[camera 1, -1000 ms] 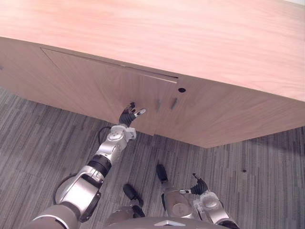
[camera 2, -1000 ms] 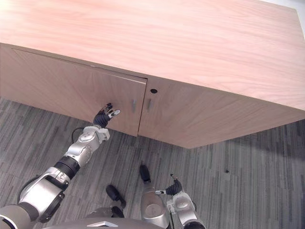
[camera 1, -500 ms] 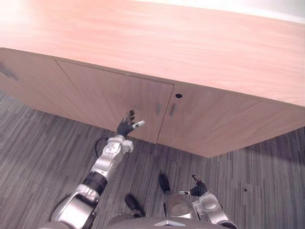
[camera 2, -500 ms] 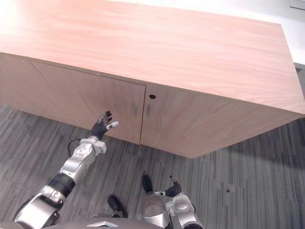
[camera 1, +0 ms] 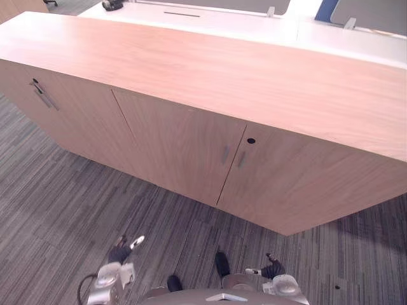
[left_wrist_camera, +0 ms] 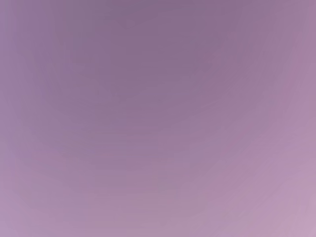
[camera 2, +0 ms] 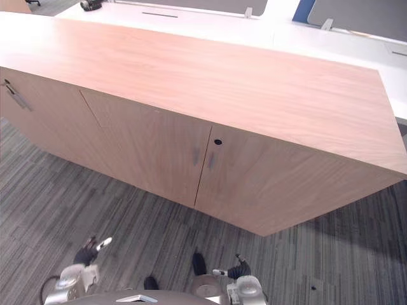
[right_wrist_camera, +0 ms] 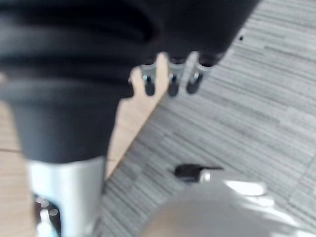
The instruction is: Walk over to the cabinet, pick up the folder, carry it to the office cabinet, place the folder inside the office cabinet, then close the office cabinet door
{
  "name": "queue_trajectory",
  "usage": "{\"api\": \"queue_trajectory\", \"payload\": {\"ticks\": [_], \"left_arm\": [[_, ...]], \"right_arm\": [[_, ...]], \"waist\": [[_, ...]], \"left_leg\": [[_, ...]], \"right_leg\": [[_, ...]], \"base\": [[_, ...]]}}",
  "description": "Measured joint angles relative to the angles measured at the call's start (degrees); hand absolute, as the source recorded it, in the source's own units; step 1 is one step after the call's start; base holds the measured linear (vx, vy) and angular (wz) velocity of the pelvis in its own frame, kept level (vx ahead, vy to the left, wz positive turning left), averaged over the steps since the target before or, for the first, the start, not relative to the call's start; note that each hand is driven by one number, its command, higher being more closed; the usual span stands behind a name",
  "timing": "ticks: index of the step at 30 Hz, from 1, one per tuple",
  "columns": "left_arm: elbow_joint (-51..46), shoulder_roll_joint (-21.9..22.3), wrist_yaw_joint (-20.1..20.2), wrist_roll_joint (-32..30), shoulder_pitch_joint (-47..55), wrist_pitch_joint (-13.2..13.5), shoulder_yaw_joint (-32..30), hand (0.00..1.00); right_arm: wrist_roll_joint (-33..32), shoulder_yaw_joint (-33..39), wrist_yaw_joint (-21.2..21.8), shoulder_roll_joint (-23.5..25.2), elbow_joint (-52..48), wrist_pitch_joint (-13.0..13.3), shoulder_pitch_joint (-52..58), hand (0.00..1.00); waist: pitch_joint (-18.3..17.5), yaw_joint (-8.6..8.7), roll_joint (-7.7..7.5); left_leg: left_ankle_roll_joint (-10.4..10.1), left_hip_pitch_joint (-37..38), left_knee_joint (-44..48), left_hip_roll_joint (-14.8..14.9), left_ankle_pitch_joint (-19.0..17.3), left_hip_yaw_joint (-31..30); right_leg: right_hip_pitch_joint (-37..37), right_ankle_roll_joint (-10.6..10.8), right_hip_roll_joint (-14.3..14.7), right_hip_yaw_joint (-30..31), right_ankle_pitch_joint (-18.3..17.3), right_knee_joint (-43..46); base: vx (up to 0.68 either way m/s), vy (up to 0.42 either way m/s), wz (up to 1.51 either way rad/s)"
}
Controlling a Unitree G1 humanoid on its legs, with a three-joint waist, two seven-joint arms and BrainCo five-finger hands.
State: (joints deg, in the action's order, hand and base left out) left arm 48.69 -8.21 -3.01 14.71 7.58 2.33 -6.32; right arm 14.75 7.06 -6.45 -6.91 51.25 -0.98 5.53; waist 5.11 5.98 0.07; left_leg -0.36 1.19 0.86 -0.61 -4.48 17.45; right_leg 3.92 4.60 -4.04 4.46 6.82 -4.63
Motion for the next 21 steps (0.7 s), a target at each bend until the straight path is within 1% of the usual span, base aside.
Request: {"api": "queue_trajectory", "payload": {"ticks": [1, 3, 5, 6, 7, 11, 13, 18, 21], "left_arm": [[2.0, 0.3, -0.3, -0.7, 0.4, -0.1, -1.7, 0.0], [5.5, 0.5, -0.6, -2.1, 1.2, -0.7, -4.2, 0.0], [6.6, 0.7, -1.1, -2.6, 1.5, -1.1, -4.9, 0.0], [6.7, 1.3, -1.8, -3.2, 1.9, -1.1, -5.2, 0.0], [7.0, 2.1, -2.1, -4.8, 2.2, -1.1, -5.9, 0.0], [7.2, 3.6, -2.6, -7.4, 2.2, -1.2, -6.2, 0.0], [7.7, 4.2, -2.6, -8.5, 2.0, -1.2, -6.5, 0.0], [8.5, 4.1, -2.8, -9.3, 1.3, -1.1, -6.5, 0.0], [8.7, 4.1, -2.8, -9.3, 1.1, -1.1, -6.5, 0.0]], "right_arm": [[-0.9, 0.1, 0.0, 0.2, 0.8, 0.0, 0.0, 0.0], [-1.1, 0.6, 0.0, 0.8, 2.1, 0.0, 0.1, 0.0], [-1.6, 1.2, 0.0, 0.9, 2.1, 0.0, 0.3, 0.0], [-1.9, 1.6, 0.0, 0.9, 2.2, 0.0, 0.6, 0.0], [-2.1, 2.2, 0.0, 0.9, 2.7, 0.0, 0.7, 0.0], [-2.1, 2.6, 0.0, 1.2, 3.7, 0.1, 0.2, 0.0], [-2.1, 2.6, -0.1, 1.5, 3.9, 0.1, 0.2, 0.0], [-2.3, 2.7, -0.1, 1.4, 5.4, 0.0, -0.3, 0.0], [-3.3, 2.7, -0.1, 1.4, 6.0, 0.0, -0.5, 0.0]], "waist": [[-0.3, -0.19, -0.22], [-0.8, -1.14, -0.81], [-0.9, -1.69, -0.9], [-0.9, -2.33, -0.86], [-1.1, -2.64, -0.77], [-1.7, -3.16, -0.83], [-2.0, -3.15, -1.09], [-2.1, -3.93, -1.27], [-2.2, -4.09, -1.46]], "left_leg": [[0.0, 0.1, -0.2, -0.1, 0.1, 0.0], [0.3, 0.5, -0.5, -0.4, 0.3, -0.1], [0.9, 1.5, -1.3, -0.6, 0.8, -0.3], [1.0, 2.1, -1.8, -0.8, 0.8, -0.2], [1.2, 2.5, -2.1, -1.0, 1.0, -0.4], [1.6, 2.9, -2.7, -1.3, 1.2, -1.0], [1.6, 3.2, -4.0, -1.5, 2.1, -1.8], [1.6, 3.7, -4.5, -1.8, 2.3, -1.9], [1.7, 3.9, -5.3, -1.8, 2.8, -2.1]], "right_leg": [[0.0, 0.0, -0.1, 0.0, 0.0, 0.0], [-0.2, 0.1, -0.2, -0.2, 0.0, 0.0], [-0.8, 0.1, -0.3, -0.4, 0.0, 0.0], [-1.3, 0.3, -0.4, -0.5, -0.2, 0.0], [-1.6, 0.4, -0.5, -0.6, -0.3, 0.0], [-2.0, 0.4, -0.8, -1.4, -0.7, 0.0], [-2.0, 0.5, -0.9, -2.1, -0.9, 0.1], [-2.0, 0.4, -0.9, -2.2, -1.1, 0.5], [-1.9, 0.5, -1.0, -2.4, -1.2, 0.6]], "base": [[0.0, 0.0, 0.0], [0.0, 0.0, 0.0], [0.01, -0.004, 0.02], [0.01, -0.003, 0.03], [0.0, 0.0, 0.0], [0.0, -0.01, 0.09], [-0.01, -0.025, 0.17], [-0.03, -0.021, 0.01], [-0.05, -0.028, 0.03]]}}
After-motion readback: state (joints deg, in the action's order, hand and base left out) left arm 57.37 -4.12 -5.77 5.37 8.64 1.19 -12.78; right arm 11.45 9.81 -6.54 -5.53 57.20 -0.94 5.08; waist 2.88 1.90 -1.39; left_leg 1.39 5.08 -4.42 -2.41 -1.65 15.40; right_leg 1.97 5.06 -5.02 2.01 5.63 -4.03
